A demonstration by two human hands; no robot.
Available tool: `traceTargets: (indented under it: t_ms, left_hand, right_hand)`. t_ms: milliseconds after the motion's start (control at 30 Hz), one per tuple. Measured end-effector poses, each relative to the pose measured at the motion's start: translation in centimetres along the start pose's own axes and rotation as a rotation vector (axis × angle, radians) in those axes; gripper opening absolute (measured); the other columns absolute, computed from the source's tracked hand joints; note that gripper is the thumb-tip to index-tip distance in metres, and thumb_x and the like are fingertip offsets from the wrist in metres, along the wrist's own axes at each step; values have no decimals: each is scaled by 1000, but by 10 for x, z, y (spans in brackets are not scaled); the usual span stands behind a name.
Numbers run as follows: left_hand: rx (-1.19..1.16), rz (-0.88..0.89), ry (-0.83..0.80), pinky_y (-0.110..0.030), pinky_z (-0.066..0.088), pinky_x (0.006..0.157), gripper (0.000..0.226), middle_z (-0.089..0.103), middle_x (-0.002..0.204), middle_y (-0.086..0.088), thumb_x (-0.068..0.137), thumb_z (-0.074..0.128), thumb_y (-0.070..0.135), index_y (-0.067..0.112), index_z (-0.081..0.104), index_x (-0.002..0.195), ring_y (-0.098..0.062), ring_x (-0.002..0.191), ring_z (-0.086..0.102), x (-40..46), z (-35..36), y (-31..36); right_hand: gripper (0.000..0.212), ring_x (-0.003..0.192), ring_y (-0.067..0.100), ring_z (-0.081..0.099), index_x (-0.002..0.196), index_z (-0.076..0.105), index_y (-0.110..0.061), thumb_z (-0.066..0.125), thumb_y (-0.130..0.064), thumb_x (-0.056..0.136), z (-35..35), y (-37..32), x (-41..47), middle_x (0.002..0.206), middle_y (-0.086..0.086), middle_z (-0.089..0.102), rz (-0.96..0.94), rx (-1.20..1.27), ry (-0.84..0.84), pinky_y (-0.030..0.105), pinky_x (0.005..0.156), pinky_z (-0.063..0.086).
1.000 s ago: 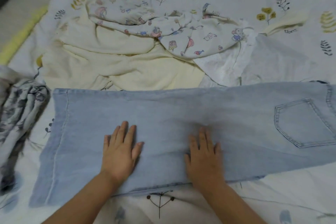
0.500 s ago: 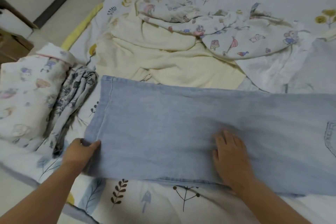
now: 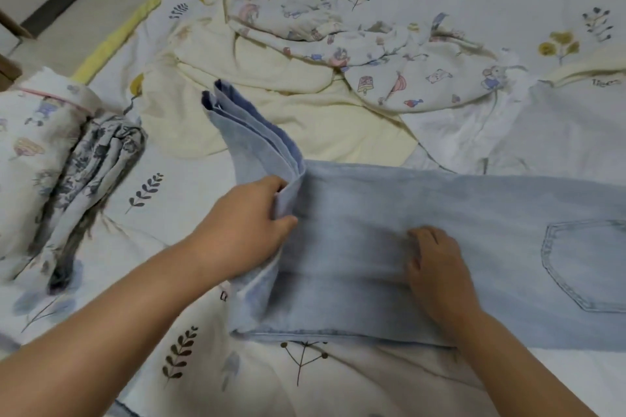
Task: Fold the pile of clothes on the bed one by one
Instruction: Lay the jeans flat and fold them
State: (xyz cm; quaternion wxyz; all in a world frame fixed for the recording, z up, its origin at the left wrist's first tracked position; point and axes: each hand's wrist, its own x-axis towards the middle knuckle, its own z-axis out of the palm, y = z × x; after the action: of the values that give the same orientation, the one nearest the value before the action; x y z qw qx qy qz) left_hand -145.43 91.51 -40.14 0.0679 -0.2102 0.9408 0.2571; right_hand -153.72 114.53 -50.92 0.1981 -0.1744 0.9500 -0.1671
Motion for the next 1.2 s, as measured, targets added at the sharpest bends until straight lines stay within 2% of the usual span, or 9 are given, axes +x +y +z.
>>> traceTargets:
  t_ms: [333, 467, 533, 633, 700, 867, 1000, 1100, 1200]
  left_hand:
    - [43, 30, -302, -37, 40, 88, 25, 56, 119, -13, 91, 49, 18, 10, 48, 116, -33, 110, 54, -16, 156, 88]
    - [-125, 206, -544, -32, 42, 80, 27, 63, 107, -16, 87, 57, 22, 4, 61, 107, -28, 96, 57, -24, 163, 74]
    - [-259, 205, -591, -25, 39, 71, 21, 67, 98, -15, 86, 58, 18, 2, 65, 99, -16, 81, 57, -22, 153, 61]
    - [-216, 110, -435, -20, 40, 79, 18, 71, 98, -6, 87, 54, 11, 8, 70, 95, -14, 87, 62, -7, 129, 34]
    - [-144, -40, -172, -27, 42, 84, 17, 70, 99, -6, 88, 53, 11, 11, 68, 96, -23, 93, 63, 7, 113, 11]
    - [-134, -264, 246, -33, 41, 84, 26, 59, 111, -12, 85, 53, 10, 9, 60, 111, -28, 100, 57, 33, 95, -30]
    - [-186, -450, 118, -43, 40, 94, 43, 51, 124, -20, 92, 50, 24, 3, 43, 129, -37, 113, 50, 40, 119, -39]
    - [-493, -586, 52, -36, 42, 79, 30, 56, 92, -4, 95, 43, 36, 8, 47, 107, -30, 95, 56, 50, 131, -36]
    - [-718, -637, -2, -32, 43, 76, 35, 58, 96, -3, 91, 51, 42, 10, 51, 106, -21, 87, 57, 62, 128, -36]
  right_hand:
    - [14, 81, 19, 54, 89, 59, -14, 47, -16, 96, -19, 31, 14, 97, 15, 63, 265, 670, 49, 23, 70, 37]
    - [27, 78, 27, 58, 82, 59, -5, 50, -27, 95, -2, 17, 25, 86, 23, 59, 386, 794, -136, 43, 77, 52]
    - [37, 76, 19, 55, 96, 61, 5, 58, -31, 90, 7, 6, 30, 86, 20, 59, 342, 794, -182, 29, 68, 51]
    - [33, 90, 22, 61, 104, 62, -1, 70, -23, 81, 16, -7, 34, 98, 10, 64, 305, 737, -187, 28, 78, 52]
    - [8, 79, 20, 59, 87, 60, -12, 64, -18, 84, 14, -14, 31, 84, 3, 62, 215, 629, -105, 14, 65, 47]
    - [42, 49, -3, 40, 60, 30, -27, 63, -13, 81, -4, 12, 4, 52, -10, 32, 71, 543, 416, 12, 50, 32]
    - [22, 63, 12, 45, 70, 45, -18, 59, -18, 86, -9, 59, 1, 63, -7, 44, 302, 436, 142, 14, 45, 25]
    - [26, 62, 13, 46, 70, 49, -17, 58, -32, 88, -6, 65, 10, 68, -4, 51, 390, 507, 31, 22, 50, 27]
    - [35, 58, 15, 41, 65, 41, -15, 64, -33, 85, -7, 58, 21, 64, -1, 45, 379, 694, 34, 27, 52, 30]
